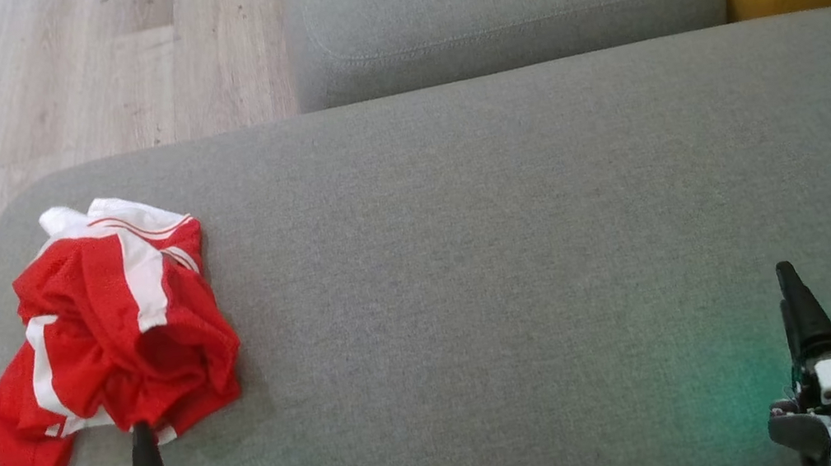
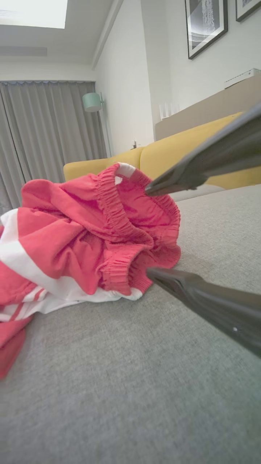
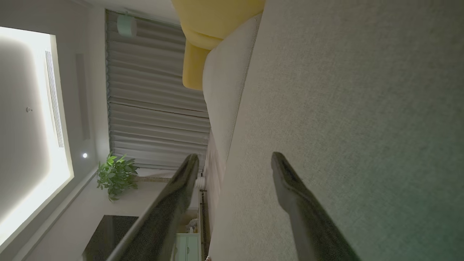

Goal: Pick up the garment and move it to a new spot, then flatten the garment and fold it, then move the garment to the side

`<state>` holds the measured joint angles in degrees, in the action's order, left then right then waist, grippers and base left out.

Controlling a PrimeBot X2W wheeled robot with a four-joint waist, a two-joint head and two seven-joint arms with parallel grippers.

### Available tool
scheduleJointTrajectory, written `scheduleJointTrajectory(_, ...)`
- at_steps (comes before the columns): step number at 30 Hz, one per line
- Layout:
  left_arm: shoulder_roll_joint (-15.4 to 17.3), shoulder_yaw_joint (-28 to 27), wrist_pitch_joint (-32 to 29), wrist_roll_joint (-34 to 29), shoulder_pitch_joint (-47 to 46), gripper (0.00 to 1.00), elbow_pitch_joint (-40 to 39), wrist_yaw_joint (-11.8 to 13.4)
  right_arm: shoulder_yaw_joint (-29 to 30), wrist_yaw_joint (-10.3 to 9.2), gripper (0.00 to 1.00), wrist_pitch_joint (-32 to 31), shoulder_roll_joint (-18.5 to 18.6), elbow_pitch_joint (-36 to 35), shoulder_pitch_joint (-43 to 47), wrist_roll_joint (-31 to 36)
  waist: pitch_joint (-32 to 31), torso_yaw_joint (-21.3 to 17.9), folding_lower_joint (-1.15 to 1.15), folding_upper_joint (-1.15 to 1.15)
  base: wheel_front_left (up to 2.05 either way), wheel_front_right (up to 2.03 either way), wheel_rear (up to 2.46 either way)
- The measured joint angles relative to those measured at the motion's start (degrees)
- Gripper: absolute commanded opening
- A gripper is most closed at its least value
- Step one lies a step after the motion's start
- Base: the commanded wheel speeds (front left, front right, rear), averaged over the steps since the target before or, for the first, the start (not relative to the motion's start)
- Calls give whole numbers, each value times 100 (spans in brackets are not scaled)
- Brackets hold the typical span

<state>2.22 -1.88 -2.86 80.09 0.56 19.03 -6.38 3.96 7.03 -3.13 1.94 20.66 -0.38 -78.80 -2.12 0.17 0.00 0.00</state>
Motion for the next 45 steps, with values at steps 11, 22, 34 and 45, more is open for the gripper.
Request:
scheduleJointTrajectory(11,-1,111,178,-867,132,100,-138,134,-205,0,100,175,0,-120,110,884,-139,35,0,0,0,0,0)
scheduleJointTrajectory(22,0,241,355,-1726,251,100,-261,237,-425,0,100,368,1,-138,127,1673,-251,61,0,0,0,0,0)
scheduleJointTrajectory(34,3,411,555,-2679,334,100,-357,342,-710,1,100,572,4,-144,243,2630,-363,82,0,0,0,0,0)
scheduleJointTrajectory(45,9,582,751,-3468,355,100,-455,370,-937,1,100,769,8,-145,242,3397,-468,109,0,0,0,0,0)
